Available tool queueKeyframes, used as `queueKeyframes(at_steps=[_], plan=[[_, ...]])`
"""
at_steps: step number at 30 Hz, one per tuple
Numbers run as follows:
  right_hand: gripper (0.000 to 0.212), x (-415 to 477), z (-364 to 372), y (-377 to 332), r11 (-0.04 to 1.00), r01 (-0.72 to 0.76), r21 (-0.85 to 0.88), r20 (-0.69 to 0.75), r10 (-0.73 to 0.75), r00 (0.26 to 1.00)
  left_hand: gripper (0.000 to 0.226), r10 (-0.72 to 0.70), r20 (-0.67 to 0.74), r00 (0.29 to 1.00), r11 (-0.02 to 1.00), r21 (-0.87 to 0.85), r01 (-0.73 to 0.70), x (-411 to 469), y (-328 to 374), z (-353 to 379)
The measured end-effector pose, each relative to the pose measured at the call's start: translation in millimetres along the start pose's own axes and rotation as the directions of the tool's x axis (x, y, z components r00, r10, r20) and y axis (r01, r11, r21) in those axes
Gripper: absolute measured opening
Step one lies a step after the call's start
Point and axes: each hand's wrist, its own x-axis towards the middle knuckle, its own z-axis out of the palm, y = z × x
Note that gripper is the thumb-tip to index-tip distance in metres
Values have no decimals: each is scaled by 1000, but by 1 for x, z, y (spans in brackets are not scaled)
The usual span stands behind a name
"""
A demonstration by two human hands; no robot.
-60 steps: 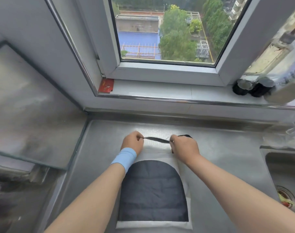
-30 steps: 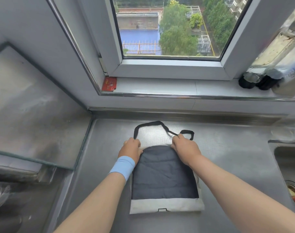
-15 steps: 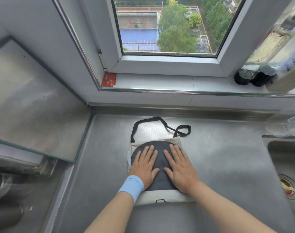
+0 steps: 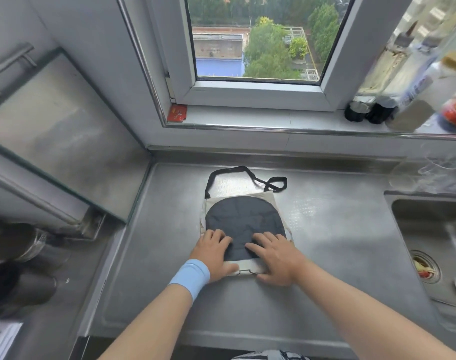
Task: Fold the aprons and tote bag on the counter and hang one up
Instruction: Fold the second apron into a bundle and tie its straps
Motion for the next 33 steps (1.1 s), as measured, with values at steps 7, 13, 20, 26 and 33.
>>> queueKeyframes(at_steps=[7,13,20,26,33], plan=[[24,11,-37,0,992,-105,65,61,101,993,39,2,269,963,999,-32,7,5,-8,-25],[42,22,-65,23,985,-135,104,116,123,986,34,-123,326,937,955,-219,201,16,-22,-48],[40,55,-54,57,953,-224,203,36,221,975,20,-225,267,937,922,-254,294,47,-44,-66],[32,72,-43,70,936,-298,187,-19,307,952,29,-370,35,929,862,-360,357,72,-49,-54],[33,81,-29,75,955,-260,142,-184,283,941,40,87,-267,960,995,74,-69,82,15,-14]])
